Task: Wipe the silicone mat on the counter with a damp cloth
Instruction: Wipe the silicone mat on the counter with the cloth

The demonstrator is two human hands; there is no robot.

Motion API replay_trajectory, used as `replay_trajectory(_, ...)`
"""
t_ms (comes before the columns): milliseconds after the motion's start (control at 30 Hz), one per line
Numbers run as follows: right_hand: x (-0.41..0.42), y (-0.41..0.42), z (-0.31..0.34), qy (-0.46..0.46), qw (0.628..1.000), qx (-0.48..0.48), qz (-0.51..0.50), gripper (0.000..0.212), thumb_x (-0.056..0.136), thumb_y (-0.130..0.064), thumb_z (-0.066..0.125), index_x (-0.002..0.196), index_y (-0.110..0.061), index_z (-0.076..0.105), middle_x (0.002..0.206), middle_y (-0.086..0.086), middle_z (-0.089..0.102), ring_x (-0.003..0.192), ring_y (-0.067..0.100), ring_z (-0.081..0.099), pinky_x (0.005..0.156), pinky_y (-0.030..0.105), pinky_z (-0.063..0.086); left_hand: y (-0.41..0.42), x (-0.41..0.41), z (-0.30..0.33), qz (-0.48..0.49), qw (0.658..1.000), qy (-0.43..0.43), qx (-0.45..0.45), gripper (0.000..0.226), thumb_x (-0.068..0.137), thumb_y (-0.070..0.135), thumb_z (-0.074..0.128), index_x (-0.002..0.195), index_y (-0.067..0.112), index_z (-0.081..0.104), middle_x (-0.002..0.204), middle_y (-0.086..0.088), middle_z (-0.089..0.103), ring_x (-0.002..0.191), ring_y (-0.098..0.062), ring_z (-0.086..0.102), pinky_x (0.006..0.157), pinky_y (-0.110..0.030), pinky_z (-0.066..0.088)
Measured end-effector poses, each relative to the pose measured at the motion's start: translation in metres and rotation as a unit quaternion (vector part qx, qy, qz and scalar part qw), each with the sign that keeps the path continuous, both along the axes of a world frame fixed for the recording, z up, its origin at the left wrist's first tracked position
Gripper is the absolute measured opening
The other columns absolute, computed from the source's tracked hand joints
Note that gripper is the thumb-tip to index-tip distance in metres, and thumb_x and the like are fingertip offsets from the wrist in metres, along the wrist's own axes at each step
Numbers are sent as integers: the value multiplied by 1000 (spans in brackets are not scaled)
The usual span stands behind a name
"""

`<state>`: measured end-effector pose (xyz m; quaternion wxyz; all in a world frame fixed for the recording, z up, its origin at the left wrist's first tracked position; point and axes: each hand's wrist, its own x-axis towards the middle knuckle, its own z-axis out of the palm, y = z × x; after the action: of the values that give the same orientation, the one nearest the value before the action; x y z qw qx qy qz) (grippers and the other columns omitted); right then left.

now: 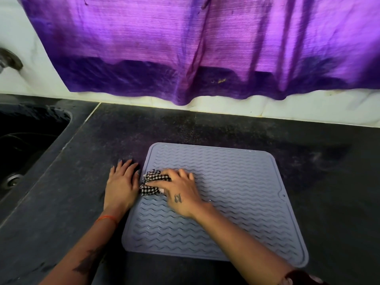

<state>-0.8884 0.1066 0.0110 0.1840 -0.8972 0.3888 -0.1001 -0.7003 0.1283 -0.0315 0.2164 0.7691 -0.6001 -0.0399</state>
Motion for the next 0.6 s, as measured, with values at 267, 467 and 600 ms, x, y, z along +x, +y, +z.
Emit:
replay_trajectory(267,-4,25,-9,-3,1000,-9,13,55,90,-14,51,128,-52,42,143,0,34,119,28,34,96,45,26,-1,-1,0,0,1000,-2,4,52,90,34,31,127,8,56,139,-14,48,136,-34,32,115,-45,17)
replay_trajectory(467,-9,46,-14,-16,999,-25,25,54,89,-15,49,127,-53,42,139,-1,39,115,27,39,90,45,30,-1,1,-2,-1,1000,-5,6,53,90,35,30,127,8,56,139,-14,48,136,-35,32,115,-45,17)
replay_trajectory(600,-9,47,-15,-21,999,-19,18,54,88,-15,50,126,-52,44,140,0,38,115,27,38,92,46,31,-1,0,-1,-1,1000,-5,7,53,90,36,30,127,8,56,139,-15,48,136,-35,32,115,-45,17)
